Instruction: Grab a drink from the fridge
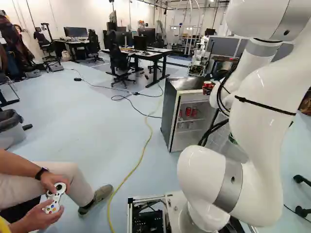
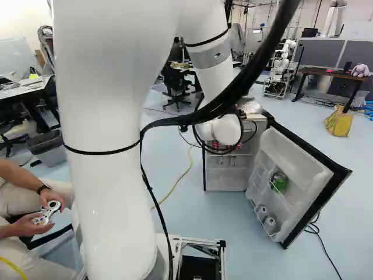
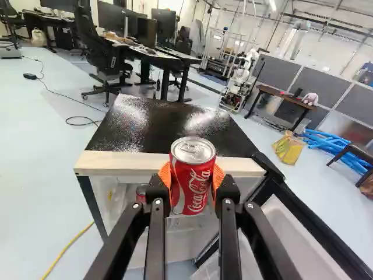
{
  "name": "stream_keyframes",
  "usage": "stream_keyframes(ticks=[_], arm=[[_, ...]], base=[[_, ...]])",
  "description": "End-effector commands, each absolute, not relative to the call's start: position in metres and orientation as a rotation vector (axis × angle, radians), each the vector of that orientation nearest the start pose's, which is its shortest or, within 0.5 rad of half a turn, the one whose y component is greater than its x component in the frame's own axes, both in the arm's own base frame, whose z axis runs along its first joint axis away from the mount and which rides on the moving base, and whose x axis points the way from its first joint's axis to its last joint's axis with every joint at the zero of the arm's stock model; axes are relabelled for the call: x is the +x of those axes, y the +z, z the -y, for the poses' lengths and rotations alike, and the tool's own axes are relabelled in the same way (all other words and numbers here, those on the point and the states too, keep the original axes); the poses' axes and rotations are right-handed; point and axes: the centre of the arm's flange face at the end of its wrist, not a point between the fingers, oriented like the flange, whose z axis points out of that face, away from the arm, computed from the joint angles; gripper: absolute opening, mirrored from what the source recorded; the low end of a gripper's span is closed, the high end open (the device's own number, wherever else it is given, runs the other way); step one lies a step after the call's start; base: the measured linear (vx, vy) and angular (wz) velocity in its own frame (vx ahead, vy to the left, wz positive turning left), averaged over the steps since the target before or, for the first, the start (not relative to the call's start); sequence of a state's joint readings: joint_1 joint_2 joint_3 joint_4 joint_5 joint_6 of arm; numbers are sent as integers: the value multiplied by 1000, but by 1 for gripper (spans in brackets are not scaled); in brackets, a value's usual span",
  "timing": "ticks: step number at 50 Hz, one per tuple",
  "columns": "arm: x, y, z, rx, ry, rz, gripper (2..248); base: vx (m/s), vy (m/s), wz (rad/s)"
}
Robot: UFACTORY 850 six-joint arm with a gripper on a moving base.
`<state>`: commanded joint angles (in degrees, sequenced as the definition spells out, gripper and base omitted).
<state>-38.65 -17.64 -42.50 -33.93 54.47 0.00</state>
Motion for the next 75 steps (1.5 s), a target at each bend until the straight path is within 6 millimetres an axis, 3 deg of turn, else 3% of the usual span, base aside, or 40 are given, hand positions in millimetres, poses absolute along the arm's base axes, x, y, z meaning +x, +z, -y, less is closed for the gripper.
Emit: stream_keyframes(ticks=[33,75], arm=[[450,388,292,-2688,-2079,104,88],[479,387,305,-2674,-2140,-55,88]], base=[[0,0,0],[0,0,0]])
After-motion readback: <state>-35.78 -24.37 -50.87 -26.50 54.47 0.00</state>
